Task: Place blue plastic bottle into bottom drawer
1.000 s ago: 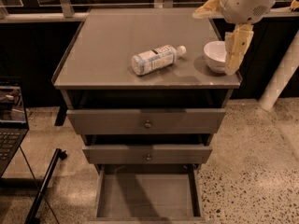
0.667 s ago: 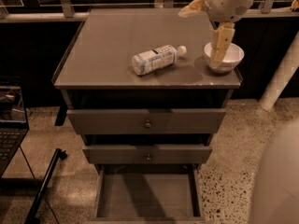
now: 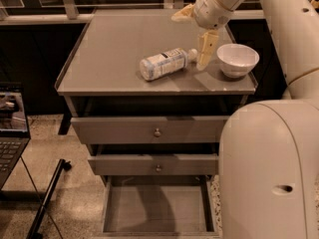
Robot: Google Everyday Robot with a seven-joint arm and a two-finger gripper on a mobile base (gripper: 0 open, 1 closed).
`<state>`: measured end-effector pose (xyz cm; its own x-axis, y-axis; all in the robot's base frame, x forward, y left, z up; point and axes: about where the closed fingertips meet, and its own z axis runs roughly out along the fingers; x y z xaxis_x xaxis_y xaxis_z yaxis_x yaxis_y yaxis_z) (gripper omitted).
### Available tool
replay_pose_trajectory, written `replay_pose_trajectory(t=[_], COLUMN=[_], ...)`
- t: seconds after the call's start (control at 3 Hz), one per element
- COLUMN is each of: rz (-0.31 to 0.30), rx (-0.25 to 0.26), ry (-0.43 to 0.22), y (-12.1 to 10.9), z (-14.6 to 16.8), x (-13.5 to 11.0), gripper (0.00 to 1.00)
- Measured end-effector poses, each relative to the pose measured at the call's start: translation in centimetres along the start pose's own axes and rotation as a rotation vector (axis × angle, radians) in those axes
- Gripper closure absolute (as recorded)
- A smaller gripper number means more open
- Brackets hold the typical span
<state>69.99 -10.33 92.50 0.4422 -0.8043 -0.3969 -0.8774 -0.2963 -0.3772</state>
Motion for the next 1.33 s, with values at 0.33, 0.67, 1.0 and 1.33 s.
replay_pose_trajectory(t=[0.33, 0.67, 1.0, 1.33], rz=[0.023, 0.022, 0.028, 0.044], rx=[0.025, 0.017, -0.005, -0.032], ry=[-0.003, -0.041, -0.102, -0.158], y=[-0.4, -1.2, -2.0, -2.2], z=[0.3, 2.8, 6.4, 10.0], x=[0.2, 0.7, 1.7, 2.4], gripper=[0.00, 0.00, 0.00, 0.00])
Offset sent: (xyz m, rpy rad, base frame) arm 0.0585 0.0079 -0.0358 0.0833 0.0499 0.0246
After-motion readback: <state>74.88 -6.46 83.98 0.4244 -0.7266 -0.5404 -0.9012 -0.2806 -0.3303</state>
